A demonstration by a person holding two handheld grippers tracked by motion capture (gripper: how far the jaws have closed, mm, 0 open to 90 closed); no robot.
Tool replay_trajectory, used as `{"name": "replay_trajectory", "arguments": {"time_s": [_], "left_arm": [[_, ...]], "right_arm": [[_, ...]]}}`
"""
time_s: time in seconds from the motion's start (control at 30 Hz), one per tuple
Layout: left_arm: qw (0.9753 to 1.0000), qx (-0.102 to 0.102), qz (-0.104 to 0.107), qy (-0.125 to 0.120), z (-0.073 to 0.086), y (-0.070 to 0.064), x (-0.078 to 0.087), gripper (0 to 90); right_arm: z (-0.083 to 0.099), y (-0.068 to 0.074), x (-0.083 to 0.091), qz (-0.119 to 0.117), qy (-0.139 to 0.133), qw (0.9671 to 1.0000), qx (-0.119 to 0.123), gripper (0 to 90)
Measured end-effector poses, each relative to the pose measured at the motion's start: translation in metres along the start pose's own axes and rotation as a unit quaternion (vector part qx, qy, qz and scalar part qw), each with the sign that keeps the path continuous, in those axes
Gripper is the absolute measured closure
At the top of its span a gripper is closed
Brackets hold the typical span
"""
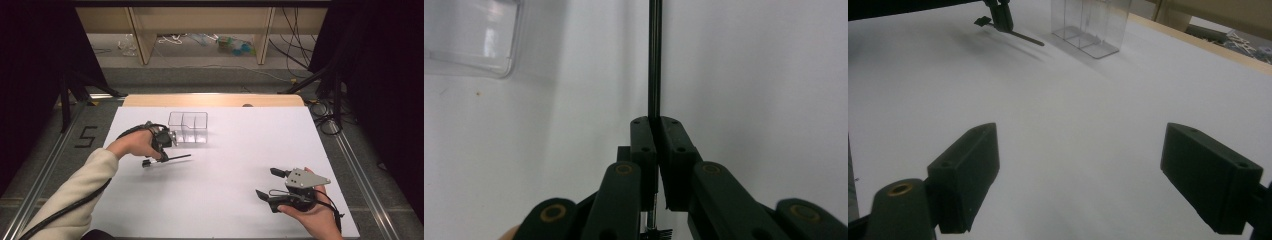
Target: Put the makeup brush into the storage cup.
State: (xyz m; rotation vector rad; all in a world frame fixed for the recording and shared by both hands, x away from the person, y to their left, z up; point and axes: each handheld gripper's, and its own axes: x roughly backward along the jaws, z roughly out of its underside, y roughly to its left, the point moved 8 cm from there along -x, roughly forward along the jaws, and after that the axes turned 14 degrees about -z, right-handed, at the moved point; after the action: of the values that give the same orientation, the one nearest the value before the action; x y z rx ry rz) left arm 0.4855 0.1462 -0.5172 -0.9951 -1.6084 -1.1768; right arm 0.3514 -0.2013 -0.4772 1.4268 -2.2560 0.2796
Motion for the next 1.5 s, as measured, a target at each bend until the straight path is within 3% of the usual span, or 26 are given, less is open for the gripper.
{"name": "replay_trajectory", "arguments": {"time_s": [0.47,0.83,1.5], "left_arm": [[0.9998,-0.017,-0.002,-0.009,-0.004,-0.022,0.018,85.3],[0.9989,-0.043,0.001,-0.020,-0.015,-0.042,0.032,85.3],[0.9975,-0.062,0.002,-0.035,-0.026,-0.066,0.046,85.2]], "right_arm": [[-0.002,0.002,-0.005,-0.010,-0.012,0.9998,0.012,17.4],[-0.001,0.007,-0.011,-0.026,0.003,0.9996,0.012,17.3],[-0.001,0.008,-0.015,-0.033,0.008,0.9993,0.015,16.7]]}}
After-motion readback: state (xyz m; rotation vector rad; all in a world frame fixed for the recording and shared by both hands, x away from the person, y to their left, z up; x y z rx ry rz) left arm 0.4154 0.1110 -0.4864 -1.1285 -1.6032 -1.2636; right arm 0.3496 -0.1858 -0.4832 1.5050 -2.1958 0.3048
